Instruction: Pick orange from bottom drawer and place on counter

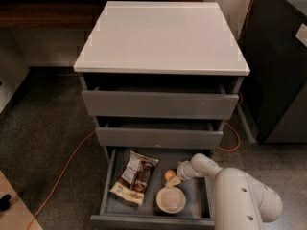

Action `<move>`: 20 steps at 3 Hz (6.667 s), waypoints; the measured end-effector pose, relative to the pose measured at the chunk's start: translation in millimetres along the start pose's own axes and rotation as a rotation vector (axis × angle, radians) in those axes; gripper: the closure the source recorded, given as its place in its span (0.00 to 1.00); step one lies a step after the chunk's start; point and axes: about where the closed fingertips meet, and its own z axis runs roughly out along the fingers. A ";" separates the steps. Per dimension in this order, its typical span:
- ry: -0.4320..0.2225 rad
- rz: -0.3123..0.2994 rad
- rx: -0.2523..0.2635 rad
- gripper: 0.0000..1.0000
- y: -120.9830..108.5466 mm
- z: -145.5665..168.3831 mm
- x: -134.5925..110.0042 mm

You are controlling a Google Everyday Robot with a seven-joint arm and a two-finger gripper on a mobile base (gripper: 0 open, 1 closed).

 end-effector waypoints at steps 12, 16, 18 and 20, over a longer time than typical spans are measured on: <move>-0.150 -0.491 0.092 1.00 132.7 -258.8 -88.4; 0.003 -0.721 0.267 1.00 209.4 -413.3 -226.5; 0.014 -0.789 0.322 1.00 204.3 -447.4 -250.2; 0.043 -0.878 0.388 1.00 195.8 -482.8 -284.6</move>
Offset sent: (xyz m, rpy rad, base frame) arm 0.0039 -0.0069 0.0061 -0.0084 -0.0084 0.0016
